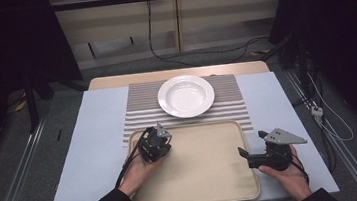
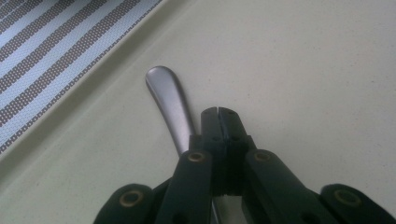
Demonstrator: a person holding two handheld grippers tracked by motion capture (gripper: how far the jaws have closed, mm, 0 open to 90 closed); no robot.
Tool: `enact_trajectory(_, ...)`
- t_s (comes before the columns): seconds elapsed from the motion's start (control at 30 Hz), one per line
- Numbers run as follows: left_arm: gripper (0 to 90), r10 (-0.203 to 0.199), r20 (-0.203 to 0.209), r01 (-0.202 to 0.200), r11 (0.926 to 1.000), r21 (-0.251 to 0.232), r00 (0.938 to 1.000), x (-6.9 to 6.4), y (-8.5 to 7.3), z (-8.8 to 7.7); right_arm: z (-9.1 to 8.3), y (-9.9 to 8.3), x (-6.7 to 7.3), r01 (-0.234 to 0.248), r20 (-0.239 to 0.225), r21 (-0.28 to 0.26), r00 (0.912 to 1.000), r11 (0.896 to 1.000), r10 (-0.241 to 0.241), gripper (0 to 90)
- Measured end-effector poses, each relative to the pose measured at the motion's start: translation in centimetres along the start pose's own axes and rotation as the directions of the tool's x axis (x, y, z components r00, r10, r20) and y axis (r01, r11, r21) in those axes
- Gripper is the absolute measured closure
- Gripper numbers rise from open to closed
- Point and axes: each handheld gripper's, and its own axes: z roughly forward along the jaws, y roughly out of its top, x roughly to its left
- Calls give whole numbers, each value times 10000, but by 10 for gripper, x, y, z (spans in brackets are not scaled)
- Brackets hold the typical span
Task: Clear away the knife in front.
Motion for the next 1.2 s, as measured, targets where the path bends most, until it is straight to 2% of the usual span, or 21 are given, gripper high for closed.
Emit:
enact_trajectory(0.3,900,-248,159,247,9997,60,9996,6,-3,-2,0,0,0,-5,-7,-3,10000,10000,5,77)
enact_trajectory(0.4,900,-239,-44,239,9997,74,9997,6,-4,-3,1,0,0,-16,-8,8,10000,10000,16,77)
enact_trajectory(0.43,900,-329,110,330,9995,-28,9994,6,-4,-3,1,0,0,-15,-15,10,10000,10000,15,77)
enact_trajectory(0.47,900,-152,121,151,9998,109,9998,7,-5,-4,1,0,0,-1,-29,10,10000,10000,1,77)
enact_trajectory(0.6,900,-92,12,92,9998,174,10000,7,-7,-6,0,0,0,-13,-27,-3,10000,10000,13,77)
enact_trajectory(0.67,900,-200,112,199,9997,142,9997,8,-9,-7,0,0,0,-15,-33,26,10000,10000,15,77)
enact_trajectory(0.83,900,-186,154,183,9996,224,9997,11,-12,-10,1,0,0,-16,-29,24,10000,10000,16,77)
enact_trajectory(0.87,900,-356,154,354,9993,101,9992,11,-13,-10,1,0,0,-16,-33,17,10000,10000,16,77)
enact_trajectory(1.07,900,-321,202,317,9993,182,9993,14,-16,-12,1,0,0,-16,-34,27,10000,10000,16,77)
enact_trajectory(1.13,900,-156,232,150,9996,240,9996,15,-17,-14,1,0,0,-8,-41,18,10000,10000,8,77)
enact_trajectory(1.2,900,-282,265,277,9994,207,9993,16,-19,-15,1,0,0,-24,-42,20,10000,10000,24,77)
